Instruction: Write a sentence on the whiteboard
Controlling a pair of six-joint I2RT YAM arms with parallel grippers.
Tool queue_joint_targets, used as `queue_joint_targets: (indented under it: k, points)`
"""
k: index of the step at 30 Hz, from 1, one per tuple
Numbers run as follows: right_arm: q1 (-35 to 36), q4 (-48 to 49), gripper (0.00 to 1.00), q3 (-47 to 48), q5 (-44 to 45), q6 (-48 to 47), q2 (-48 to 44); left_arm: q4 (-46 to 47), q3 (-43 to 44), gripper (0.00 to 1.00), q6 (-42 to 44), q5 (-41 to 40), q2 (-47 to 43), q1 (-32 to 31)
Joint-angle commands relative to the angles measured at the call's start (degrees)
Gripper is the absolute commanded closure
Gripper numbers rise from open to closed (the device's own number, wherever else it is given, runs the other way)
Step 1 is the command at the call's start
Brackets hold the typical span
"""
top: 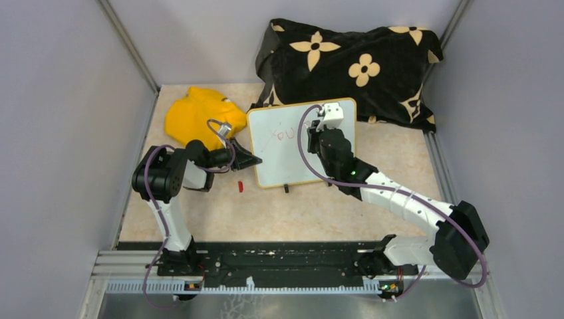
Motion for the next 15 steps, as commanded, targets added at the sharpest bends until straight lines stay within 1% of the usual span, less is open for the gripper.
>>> queue_joint_targets:
  k: [1,8,15]
  points:
    - [-0.5,-1.6,1.0,0.5,-2.9,1.4,-0.2,-0.2,0.2,1.0,1.3,1.3,-0.9,-0.8]
    - [-0.4,-3.9,1.0,-2.4,-3.2,2.0,-2.1,-0.2,0.2,1.0,1.2,1.3,-0.9,-0.8]
    - [-0.5,-5.1,1.0,-4.6,-1.3,2.1,-4.3,-0.2,0.3,1.0,1.2,1.3,-1.0,-0.8]
